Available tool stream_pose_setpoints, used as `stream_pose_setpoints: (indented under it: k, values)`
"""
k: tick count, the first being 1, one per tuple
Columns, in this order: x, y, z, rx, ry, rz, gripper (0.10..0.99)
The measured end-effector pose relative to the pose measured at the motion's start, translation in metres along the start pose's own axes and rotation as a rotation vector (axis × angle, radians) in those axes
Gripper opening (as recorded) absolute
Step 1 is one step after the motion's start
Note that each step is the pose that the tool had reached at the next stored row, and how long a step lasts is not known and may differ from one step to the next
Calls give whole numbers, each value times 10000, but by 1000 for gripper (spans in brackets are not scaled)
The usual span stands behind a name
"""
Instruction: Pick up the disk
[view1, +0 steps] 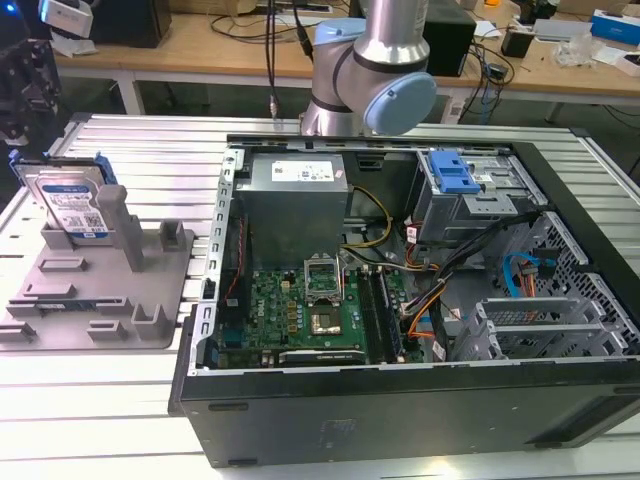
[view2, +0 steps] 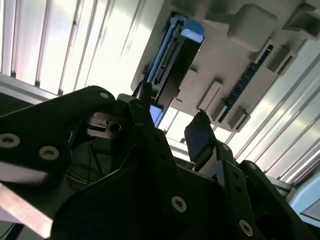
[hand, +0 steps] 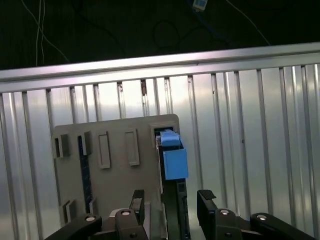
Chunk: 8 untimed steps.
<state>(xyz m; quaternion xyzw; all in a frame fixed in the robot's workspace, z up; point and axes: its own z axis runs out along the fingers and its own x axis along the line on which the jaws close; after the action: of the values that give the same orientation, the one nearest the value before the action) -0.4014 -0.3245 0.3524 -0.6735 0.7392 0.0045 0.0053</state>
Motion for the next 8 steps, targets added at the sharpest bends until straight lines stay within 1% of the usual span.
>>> stream_pose_setpoints:
  k: [2,4,8]
  values:
    - [-1,50,27,-1,0,-100,541]
    - [3,94,70,-6,0,-390,541]
    - [8,169,129,-9,0,-630,541]
